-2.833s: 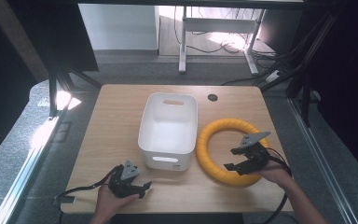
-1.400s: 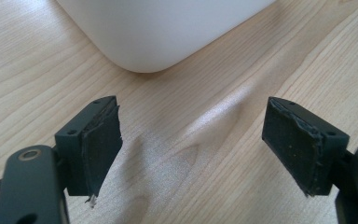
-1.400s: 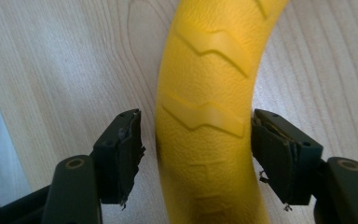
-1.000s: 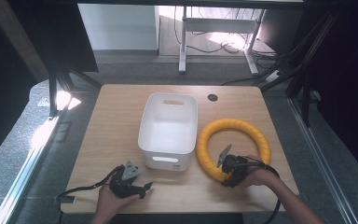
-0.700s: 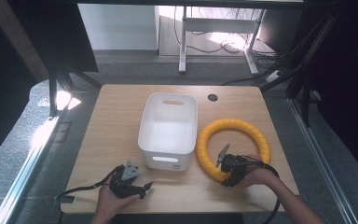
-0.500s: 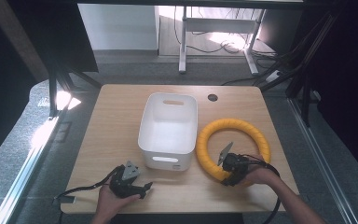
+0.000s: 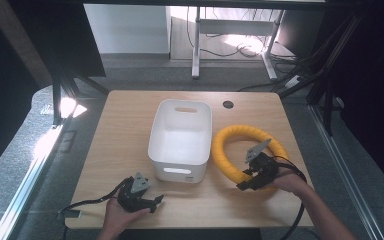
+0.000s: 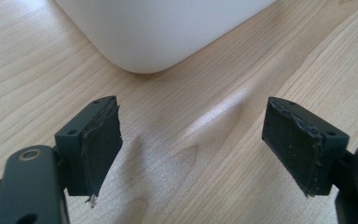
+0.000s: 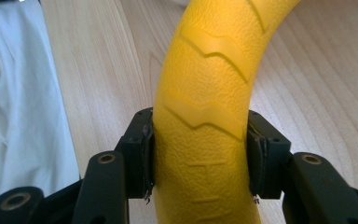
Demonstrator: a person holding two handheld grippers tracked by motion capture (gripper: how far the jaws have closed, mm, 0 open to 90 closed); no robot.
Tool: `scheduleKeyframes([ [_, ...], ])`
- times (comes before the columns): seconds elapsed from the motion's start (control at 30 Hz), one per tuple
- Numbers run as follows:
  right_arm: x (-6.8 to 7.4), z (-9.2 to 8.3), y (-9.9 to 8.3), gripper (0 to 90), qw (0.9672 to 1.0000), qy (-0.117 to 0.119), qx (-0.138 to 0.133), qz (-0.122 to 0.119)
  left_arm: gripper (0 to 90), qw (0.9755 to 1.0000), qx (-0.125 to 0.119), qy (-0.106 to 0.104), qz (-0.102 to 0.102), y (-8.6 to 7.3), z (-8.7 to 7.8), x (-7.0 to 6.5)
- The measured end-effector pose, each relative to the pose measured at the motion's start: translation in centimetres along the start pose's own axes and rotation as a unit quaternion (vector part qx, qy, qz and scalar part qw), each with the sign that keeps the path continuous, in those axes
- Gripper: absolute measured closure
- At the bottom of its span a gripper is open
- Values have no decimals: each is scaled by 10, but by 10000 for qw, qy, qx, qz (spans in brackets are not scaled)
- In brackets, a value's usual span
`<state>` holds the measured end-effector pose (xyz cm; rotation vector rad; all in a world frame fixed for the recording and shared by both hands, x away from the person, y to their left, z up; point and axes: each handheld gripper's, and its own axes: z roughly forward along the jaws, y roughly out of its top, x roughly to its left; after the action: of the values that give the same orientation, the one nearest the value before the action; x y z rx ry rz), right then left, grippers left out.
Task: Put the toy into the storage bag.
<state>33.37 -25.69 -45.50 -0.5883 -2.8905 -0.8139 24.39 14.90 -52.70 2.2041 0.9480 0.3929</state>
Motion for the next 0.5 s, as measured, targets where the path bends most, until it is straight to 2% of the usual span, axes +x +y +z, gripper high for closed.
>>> scheduleKeyframes([
  [0.23, -3, -10, -2, 511, 9993, 79, -339, 130, 197, 10000, -1, -3, 1, 0, 0, 0],
  [0.5, -9, -23, -2, 512, 9968, 146, -748, 245, 197, 10000, -7, 2, 7, 0, 0, 0],
])
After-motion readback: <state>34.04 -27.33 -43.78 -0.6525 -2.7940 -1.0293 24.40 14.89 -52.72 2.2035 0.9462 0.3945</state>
